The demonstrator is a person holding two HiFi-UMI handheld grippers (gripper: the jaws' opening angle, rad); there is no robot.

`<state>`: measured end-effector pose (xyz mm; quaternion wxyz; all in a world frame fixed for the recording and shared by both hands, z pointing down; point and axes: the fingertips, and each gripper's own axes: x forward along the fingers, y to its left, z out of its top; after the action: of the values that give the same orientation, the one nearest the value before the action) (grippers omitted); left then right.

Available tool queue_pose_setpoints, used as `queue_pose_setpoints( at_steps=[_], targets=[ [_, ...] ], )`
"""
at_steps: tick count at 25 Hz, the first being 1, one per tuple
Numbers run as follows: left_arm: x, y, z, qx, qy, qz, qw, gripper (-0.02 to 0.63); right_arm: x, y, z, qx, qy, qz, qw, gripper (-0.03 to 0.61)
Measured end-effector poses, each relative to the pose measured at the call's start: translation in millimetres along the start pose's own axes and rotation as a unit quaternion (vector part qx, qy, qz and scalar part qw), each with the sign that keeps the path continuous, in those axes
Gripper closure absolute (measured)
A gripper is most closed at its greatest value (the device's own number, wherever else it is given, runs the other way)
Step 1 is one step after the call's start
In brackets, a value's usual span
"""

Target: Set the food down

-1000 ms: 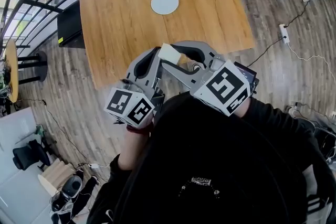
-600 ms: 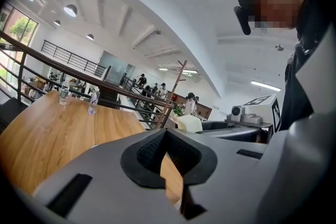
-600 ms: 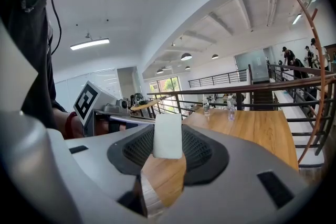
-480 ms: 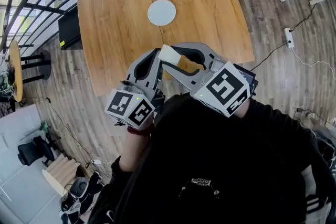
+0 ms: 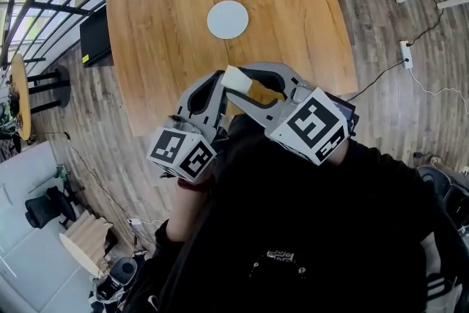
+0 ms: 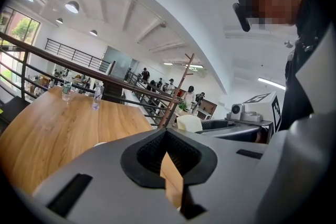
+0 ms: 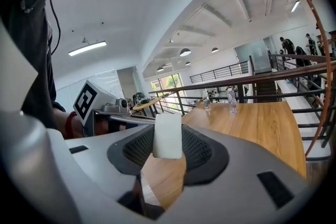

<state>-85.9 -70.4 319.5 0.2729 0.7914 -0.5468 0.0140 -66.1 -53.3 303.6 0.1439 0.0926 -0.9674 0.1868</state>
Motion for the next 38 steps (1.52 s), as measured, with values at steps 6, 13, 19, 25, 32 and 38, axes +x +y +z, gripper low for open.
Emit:
queue_pose_setpoints(
  at_steps=[6,13,19,25,32,38],
  targets=[
    [16,9,18,0.018,0.005,-0.056,0.9982,0.611,10,-15,16,-0.005,-0.009,-0.048,0.999,0.405],
    [28,16,45,0.040,0.011,-0.104,0.9937,0.611,17,-30,39,-0.009,-0.026,-0.104,0.994,0.405],
    [18,37,46,0.036,0.014,-0.115,0.9927,0.611,39,-24,38,-0.007,-0.022,-0.114,0.993,0.405],
    [-2,72,48,0.022,0.015,-0.119,0.9925,0.610,77,-10,41,-0.005,-0.009,-0.115,0.993,0.405],
    [-15,104,44,0.003,0.015,-0.138,0.9903,0.609,112,-4,38,-0.003,0.017,-0.129,0.991,0.405],
    [-19,115,36,0.004,0.022,-0.148,0.9887,0.610,120,-12,40,-0.007,0.024,-0.148,0.989,0.405]
  ],
)
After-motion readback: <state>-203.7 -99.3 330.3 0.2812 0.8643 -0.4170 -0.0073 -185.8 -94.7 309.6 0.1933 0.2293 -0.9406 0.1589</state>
